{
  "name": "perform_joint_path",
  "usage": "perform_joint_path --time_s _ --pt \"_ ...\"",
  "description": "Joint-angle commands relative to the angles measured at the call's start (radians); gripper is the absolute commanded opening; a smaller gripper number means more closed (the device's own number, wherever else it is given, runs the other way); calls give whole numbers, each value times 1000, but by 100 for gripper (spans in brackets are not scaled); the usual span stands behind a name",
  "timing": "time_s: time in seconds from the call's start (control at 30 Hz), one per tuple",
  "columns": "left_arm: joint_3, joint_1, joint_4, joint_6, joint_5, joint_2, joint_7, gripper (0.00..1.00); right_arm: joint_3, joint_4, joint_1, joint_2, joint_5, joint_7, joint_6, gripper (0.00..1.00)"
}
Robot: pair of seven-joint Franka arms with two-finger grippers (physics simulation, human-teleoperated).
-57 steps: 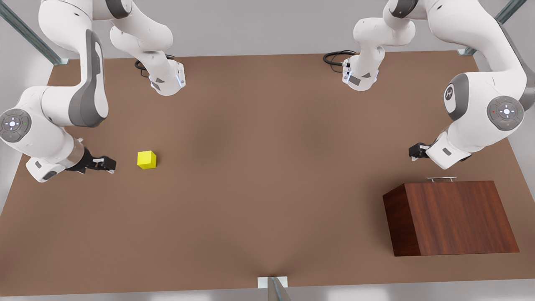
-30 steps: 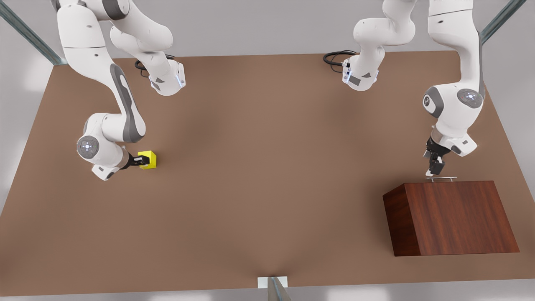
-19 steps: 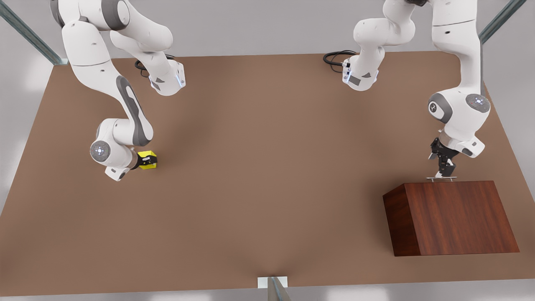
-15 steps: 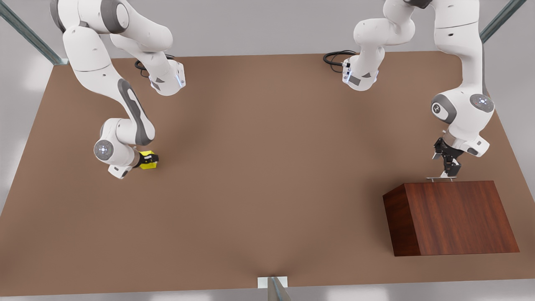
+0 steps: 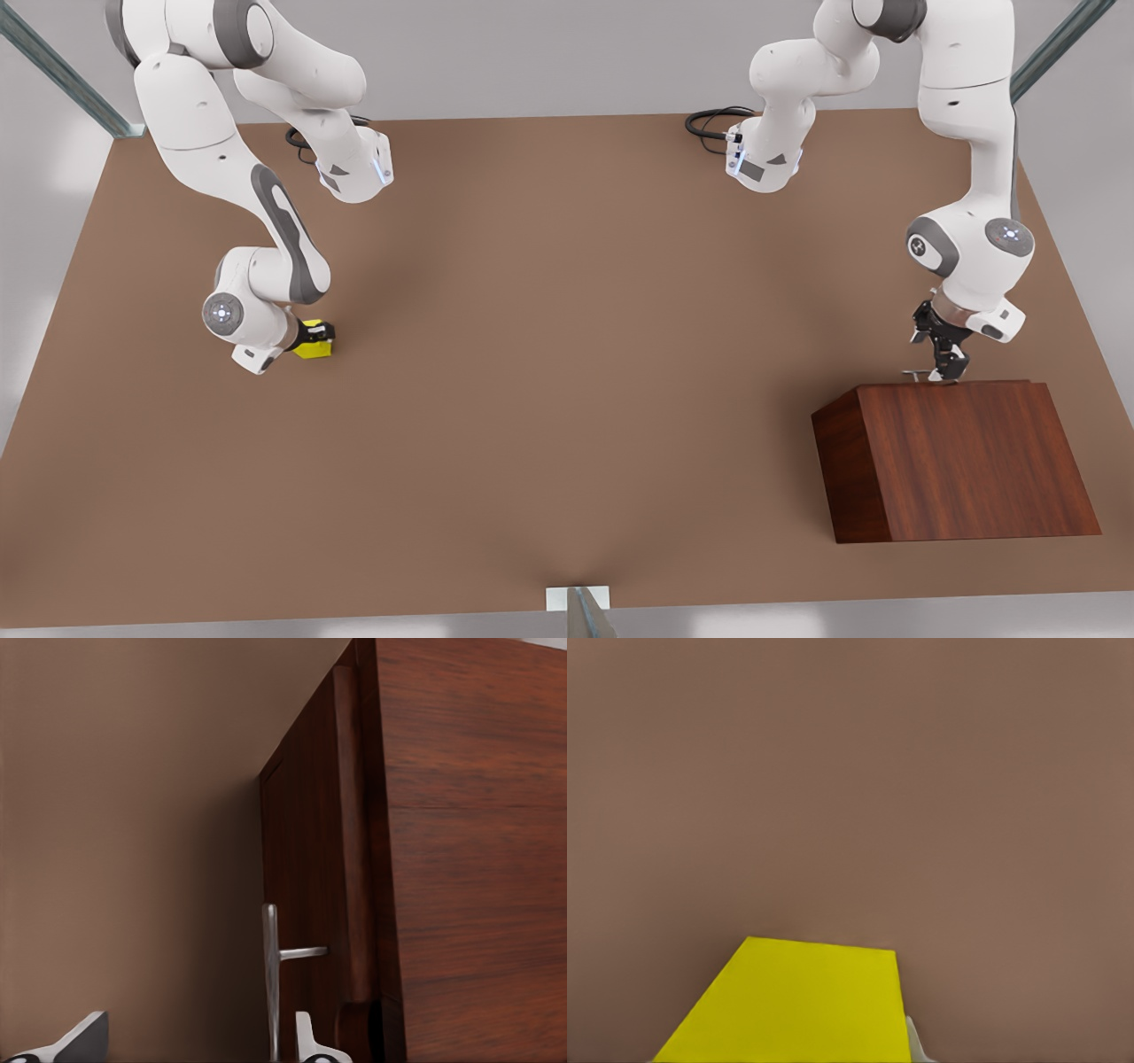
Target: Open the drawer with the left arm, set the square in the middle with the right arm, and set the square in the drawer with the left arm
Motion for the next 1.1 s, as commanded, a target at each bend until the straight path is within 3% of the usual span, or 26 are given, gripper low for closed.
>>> perform_joint_path --time_s 0.0,0.27,0.43,0.5,0.6,0.7,0.83,1.07 --pt "1 -1 0 -2 -1 0 0 100 0 2 0 0 2 0 0 66" --pt "1 -1 -26 -42 -10 -36 0 100 8 23 0 -40 0 46 -12 64" --pt "21 1 -83 -50 -9 -85 3 100 169 126 37 -37 83 308 -28 64" --pt "26 -1 -98 -50 -9 -94 5 100 167 193 180 -11 87 567 -26 64" --pt "40 -1 -127 -57 -9 -128 8 100 167 353 403 78 87 940 -28 64" --pt "61 -1 -164 -80 -9 -175 17 100 169 635 557 273 80 1276 -75 64" --pt "75 -1 -198 -114 -7 -215 18 100 169 879 661 423 72 1578 -78 64" --pt "92 -1 -241 -132 -7 -255 18 100 166 1063 813 578 46 1836 -63 67"
